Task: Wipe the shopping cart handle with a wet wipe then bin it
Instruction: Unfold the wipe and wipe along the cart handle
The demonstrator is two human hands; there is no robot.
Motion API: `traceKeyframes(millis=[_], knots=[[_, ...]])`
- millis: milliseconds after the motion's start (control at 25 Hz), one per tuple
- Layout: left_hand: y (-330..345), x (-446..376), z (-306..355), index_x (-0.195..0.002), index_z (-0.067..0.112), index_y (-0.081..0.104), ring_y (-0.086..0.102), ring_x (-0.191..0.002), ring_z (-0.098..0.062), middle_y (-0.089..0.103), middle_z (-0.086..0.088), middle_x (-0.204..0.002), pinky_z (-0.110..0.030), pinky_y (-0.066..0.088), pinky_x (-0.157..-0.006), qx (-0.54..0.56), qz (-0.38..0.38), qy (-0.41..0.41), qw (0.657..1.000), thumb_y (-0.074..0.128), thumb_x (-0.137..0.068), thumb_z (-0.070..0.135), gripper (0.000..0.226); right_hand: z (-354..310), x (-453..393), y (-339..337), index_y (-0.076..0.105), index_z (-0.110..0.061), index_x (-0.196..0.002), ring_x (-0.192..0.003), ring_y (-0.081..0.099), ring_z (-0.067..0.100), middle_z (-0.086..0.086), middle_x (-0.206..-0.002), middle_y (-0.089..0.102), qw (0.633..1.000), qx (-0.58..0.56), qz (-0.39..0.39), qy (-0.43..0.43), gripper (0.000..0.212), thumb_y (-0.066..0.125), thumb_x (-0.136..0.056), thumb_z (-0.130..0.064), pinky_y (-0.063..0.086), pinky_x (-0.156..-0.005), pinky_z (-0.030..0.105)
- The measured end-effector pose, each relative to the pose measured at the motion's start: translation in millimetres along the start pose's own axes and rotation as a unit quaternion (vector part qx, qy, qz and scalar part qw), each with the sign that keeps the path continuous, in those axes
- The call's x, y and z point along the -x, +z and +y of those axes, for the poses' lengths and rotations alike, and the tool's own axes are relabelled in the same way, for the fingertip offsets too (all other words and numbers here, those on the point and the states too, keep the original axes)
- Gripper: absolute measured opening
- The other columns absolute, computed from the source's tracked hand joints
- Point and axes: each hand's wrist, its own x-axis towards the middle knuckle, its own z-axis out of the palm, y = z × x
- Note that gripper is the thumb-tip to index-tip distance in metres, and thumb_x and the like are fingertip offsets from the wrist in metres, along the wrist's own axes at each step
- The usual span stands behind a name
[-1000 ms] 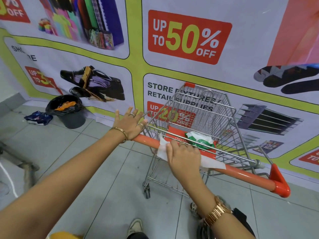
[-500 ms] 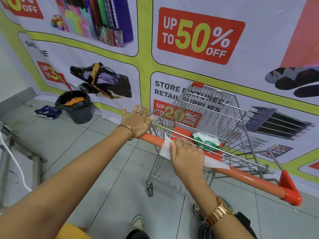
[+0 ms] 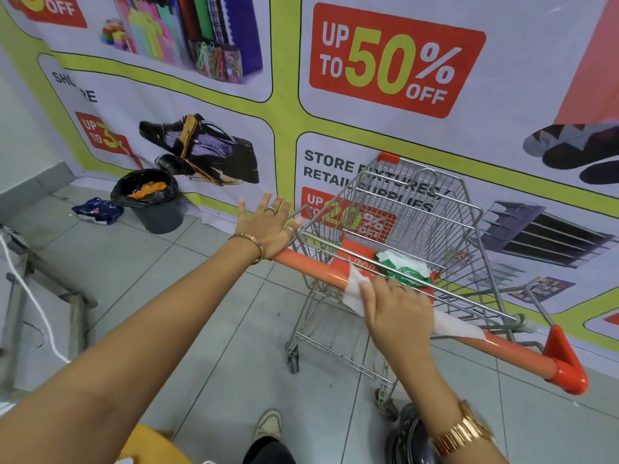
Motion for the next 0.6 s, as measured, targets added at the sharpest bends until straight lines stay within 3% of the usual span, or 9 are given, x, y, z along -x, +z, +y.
traceKeyframes(millis=[120, 240, 320, 400, 520, 600], knots=[[2, 2, 6, -0.146, 0.024, 0.009, -0.006, -0.145, -0.017, 0.009, 0.002, -0.158, -0.058, -0.01, -0.112, -0.001, 0.006, -0.009, 1.0, 0.01, -0.09, 0.054, 0.064, -7, -6, -1, 0.062, -0.013, -0.069, -0.049, 0.059, 0.026, 0.007, -0.056, 0.067, 0.999, -0.018, -0.014, 0.037, 0.044, 0.031, -0.091, -0.036, 0.041, -0.052, 0.027], [1, 3, 7, -0.146, 0.023, 0.01, -0.005, -0.146, -0.018, 0.01, 0.001, -0.158, -0.058, -0.009, -0.112, -0.021, 0.013, -0.008, 1.0, 0.009, -0.089, 0.055, 0.066, -49, -25, -3, 0.065, -0.011, -0.081, -0.061, 0.064, 0.027, 0.01, -0.07, 0.071, 0.995, -0.076, -0.057, 0.018, 0.039, 0.035, -0.095, -0.033, 0.044, -0.062, 0.031], [1, 2, 4, -0.146, 0.023, 0.01, -0.004, -0.146, -0.02, 0.011, 0.0, -0.158, -0.059, -0.008, -0.112, -0.041, 0.015, -0.003, 0.999, 0.009, -0.089, 0.055, 0.066, -52, -33, -1, 0.063, -0.013, -0.084, -0.065, 0.064, 0.028, 0.01, -0.075, 0.07, 0.993, -0.072, -0.094, -0.002, 0.038, 0.031, -0.096, -0.03, 0.04, -0.06, 0.03], [1, 2, 2, -0.146, 0.023, 0.01, -0.004, -0.146, -0.02, 0.011, 0.0, -0.158, -0.059, -0.008, -0.111, -0.048, 0.017, -0.002, 0.999, 0.009, -0.09, 0.055, 0.065, -27, -32, -2, 0.06, -0.014, -0.079, -0.063, 0.061, 0.026, 0.008, -0.075, 0.069, 0.989, -0.046, -0.139, 0.02, 0.038, 0.028, -0.095, -0.028, 0.034, -0.055, 0.028], [1, 2, 5, -0.146, 0.023, 0.01, -0.005, -0.146, -0.02, 0.011, 0.0, -0.158, -0.059, -0.009, -0.111, -0.049, 0.016, -0.01, 0.999, 0.009, -0.089, 0.056, 0.066, 6, -15, -9, 0.061, -0.013, -0.065, -0.06, 0.062, 0.027, 0.009, -0.065, 0.067, 0.99, -0.029, -0.107, 0.089, 0.042, 0.033, -0.092, -0.03, 0.029, -0.051, 0.026], [2, 4, 9, -0.146, 0.023, 0.01, -0.006, -0.145, -0.019, 0.012, 0.0, -0.158, -0.059, -0.01, -0.111, -0.057, 0.017, -0.009, 0.998, 0.008, -0.089, 0.056, 0.066, -3, -17, -8, 0.06, -0.014, -0.062, -0.058, 0.06, 0.027, 0.008, -0.065, 0.067, 0.989, -0.049, -0.108, 0.085, 0.043, 0.033, -0.091, -0.03, 0.03, -0.052, 0.027]])
